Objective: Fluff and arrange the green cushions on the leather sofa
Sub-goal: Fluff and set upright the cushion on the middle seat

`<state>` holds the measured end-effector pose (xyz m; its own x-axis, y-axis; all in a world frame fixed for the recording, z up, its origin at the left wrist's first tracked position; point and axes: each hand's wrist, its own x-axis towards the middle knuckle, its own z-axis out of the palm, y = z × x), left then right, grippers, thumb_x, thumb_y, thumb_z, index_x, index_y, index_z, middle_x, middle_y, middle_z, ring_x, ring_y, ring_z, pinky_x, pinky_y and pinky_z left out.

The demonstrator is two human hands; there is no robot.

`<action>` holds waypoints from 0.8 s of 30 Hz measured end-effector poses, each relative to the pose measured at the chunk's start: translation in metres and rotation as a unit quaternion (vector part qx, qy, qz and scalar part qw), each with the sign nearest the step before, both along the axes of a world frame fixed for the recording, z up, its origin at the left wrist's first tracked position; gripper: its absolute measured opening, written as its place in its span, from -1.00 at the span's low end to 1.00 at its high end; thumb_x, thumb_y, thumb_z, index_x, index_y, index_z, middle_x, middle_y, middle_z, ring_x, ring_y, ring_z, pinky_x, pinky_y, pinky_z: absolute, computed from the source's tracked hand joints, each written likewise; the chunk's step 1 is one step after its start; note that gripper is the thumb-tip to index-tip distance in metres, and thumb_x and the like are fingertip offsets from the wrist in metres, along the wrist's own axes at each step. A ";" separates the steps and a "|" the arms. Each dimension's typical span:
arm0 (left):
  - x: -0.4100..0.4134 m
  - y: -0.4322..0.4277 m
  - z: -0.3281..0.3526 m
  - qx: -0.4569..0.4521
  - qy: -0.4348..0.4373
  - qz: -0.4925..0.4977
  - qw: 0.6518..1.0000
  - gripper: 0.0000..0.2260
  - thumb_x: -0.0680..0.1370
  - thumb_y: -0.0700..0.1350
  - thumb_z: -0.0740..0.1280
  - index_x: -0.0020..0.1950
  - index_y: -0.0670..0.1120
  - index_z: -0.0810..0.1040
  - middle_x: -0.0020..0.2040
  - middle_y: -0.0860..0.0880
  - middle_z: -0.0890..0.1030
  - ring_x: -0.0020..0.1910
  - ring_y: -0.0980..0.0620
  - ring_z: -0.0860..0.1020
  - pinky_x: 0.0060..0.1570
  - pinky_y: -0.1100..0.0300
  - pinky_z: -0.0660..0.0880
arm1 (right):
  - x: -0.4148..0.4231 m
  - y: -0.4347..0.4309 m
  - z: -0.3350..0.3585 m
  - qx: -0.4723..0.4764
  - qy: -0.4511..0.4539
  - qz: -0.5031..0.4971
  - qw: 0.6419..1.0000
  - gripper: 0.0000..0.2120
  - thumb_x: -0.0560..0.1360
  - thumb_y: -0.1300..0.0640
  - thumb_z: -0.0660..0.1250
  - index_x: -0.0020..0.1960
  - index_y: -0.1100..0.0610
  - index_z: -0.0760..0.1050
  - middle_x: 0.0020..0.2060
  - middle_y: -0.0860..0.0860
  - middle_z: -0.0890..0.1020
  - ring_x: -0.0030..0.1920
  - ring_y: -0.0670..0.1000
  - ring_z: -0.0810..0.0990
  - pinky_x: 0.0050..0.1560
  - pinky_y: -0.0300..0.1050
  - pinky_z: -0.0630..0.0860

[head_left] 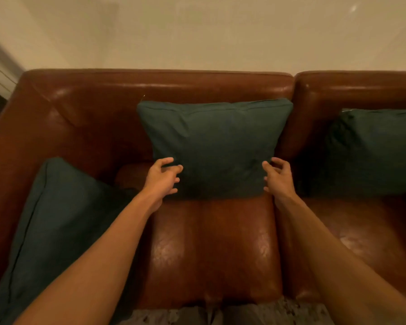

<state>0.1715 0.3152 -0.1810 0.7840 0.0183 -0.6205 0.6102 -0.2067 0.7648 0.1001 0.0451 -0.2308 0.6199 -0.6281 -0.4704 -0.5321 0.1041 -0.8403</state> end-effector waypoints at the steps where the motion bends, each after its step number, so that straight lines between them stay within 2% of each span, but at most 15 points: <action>1: -0.008 -0.006 0.008 -0.007 -0.005 -0.018 1.000 -0.71 0.58 -0.13 0.35 0.30 0.01 0.45 0.05 0.03 0.58 0.06 -0.03 0.58 0.11 -0.08 0.56 | -0.008 0.002 0.008 0.002 -0.003 -0.005 1.000 -0.76 0.56 0.03 0.34 0.20 -0.01 0.40 0.13 0.11 0.54 -0.07 -0.01 0.54 -0.05 0.01 0.50; 3: -0.024 -0.018 0.023 -0.016 -0.013 -0.059 0.998 -0.75 0.58 -0.14 0.35 0.25 0.02 0.47 0.05 0.03 0.59 0.04 -0.02 0.59 0.10 -0.08 0.57 | -0.029 0.008 0.026 0.013 -0.012 -0.017 1.000 -0.81 0.59 0.11 0.31 0.19 0.08 0.46 -0.04 0.05 0.56 -0.22 -0.06 0.52 -0.22 -0.08 0.50; 5: -0.038 -0.032 0.037 -0.020 -0.029 -0.095 0.995 -0.76 0.58 -0.14 0.35 0.23 0.03 0.48 0.06 0.02 0.59 0.04 -0.01 0.59 0.09 -0.08 0.57 | -0.051 0.010 0.045 0.021 -0.020 -0.021 0.999 -0.86 0.60 0.15 0.29 0.15 0.09 0.48 -0.12 0.01 0.54 -0.27 -0.09 0.51 -0.33 -0.15 0.45; 9: -0.056 -0.064 0.068 -0.022 -0.079 -0.155 0.984 -0.79 0.57 -0.12 0.36 0.18 0.05 0.50 0.13 -0.04 0.61 -0.02 0.02 0.59 0.00 -0.01 0.57 | -0.088 -0.001 0.078 0.012 -0.027 -0.029 0.999 -0.93 0.59 0.15 0.28 0.02 -0.01 0.50 -0.13 -0.02 0.57 -0.20 -0.07 0.54 -0.29 -0.13 0.47; 15: -0.075 -0.127 0.102 -0.024 -0.142 -0.233 0.962 -0.74 0.56 -0.06 0.39 0.24 0.05 0.50 0.18 0.02 0.55 -0.04 0.07 0.56 -0.11 0.18 0.48 | -0.126 -0.046 0.115 -0.012 -0.049 -0.050 0.997 -0.91 0.60 0.18 0.28 0.05 0.02 0.52 -0.13 0.00 0.55 -0.17 -0.05 0.54 -0.26 -0.12 0.47; 17: -0.084 -0.152 0.108 -0.016 -0.151 -0.260 0.954 -0.69 0.56 -0.06 0.38 0.30 0.03 0.48 0.21 0.03 0.52 -0.01 0.10 0.54 -0.08 0.19 0.48 | -0.138 -0.069 0.125 -0.027 -0.055 -0.061 0.996 -0.89 0.60 0.18 0.27 0.10 0.07 0.52 -0.12 0.00 0.55 -0.14 -0.03 0.54 -0.26 -0.12 0.46; 20: -0.097 -0.193 0.113 -0.011 -0.159 -0.294 0.943 -0.64 0.56 -0.06 0.39 0.34 0.02 0.45 0.26 0.00 0.50 0.15 -0.03 0.54 0.10 0.11 0.47 | -0.153 -0.110 0.137 -0.049 -0.058 -0.072 0.994 -0.88 0.60 0.16 0.28 0.11 0.07 0.53 -0.08 0.00 0.57 -0.11 -0.03 0.56 -0.23 -0.12 0.48; 24: -0.111 -0.246 0.109 -0.006 -0.165 -0.308 0.937 -0.59 0.55 -0.05 0.39 0.39 0.01 0.42 0.30 -0.01 0.47 0.18 -0.02 0.50 0.01 0.20 0.40 | -0.169 -0.170 0.138 -0.069 -0.057 -0.075 0.993 -0.89 0.60 0.14 0.28 0.10 0.04 0.53 -0.07 -0.02 0.58 -0.09 -0.06 0.56 -0.19 -0.12 0.50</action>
<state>0.0604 0.0687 -0.0716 0.7926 -0.5064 -0.3396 0.1076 -0.4321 0.8954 -0.0686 -0.1251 -0.0929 0.5590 -0.7707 -0.3057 -0.4208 0.0540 -0.9055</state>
